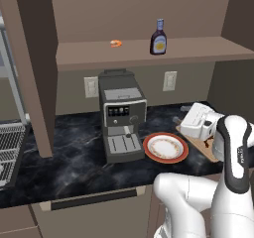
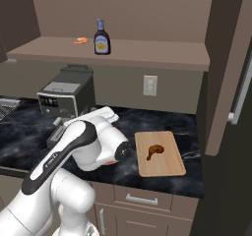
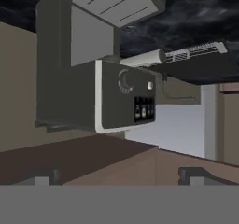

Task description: Pick the chicken drumstick from the plate and place it on the cutting board. Then pick the condiment bottle from the cabinet and place it next to the cutting board.

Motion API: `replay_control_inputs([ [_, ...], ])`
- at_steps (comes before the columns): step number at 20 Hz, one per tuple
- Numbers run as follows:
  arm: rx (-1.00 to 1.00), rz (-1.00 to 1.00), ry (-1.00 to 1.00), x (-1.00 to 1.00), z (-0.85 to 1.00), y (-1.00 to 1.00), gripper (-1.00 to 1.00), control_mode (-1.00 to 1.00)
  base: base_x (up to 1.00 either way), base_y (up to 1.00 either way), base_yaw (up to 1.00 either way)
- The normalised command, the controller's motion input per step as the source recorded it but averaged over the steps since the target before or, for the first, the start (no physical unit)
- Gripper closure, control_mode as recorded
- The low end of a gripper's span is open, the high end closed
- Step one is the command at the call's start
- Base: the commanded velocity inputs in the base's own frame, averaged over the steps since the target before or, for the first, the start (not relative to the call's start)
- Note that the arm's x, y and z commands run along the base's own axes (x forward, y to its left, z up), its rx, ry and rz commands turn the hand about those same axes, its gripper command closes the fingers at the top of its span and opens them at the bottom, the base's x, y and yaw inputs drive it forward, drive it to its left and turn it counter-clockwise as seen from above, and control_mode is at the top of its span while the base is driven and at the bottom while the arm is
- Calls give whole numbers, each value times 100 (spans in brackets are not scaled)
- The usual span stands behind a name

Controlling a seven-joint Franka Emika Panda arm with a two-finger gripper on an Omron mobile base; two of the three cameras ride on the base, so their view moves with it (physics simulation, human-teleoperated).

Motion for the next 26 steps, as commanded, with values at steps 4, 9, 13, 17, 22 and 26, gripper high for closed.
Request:
replay_control_inputs([
  [4, 0, -2, 0, -7, 34, 0, -100, -100, 0, 0, 0],
  [9, 0, -3, 0, -5, 30, 0, -100, -100, 0, 0, 0],
  [13, 0, -3, 0, -7, 25, 0, -100, -100, 0, 0, 0],
  [17, 0, -3, 0, -2, 27, 0, -100, -100, 0, 0, 0],
  [22, 1, -4, 1, 0, 33, 0, -100, -100, 0, 0, 0],
  [26, 3, -4, 2, 0, 36, 0, -100, -100, 0, 0, 0],
])
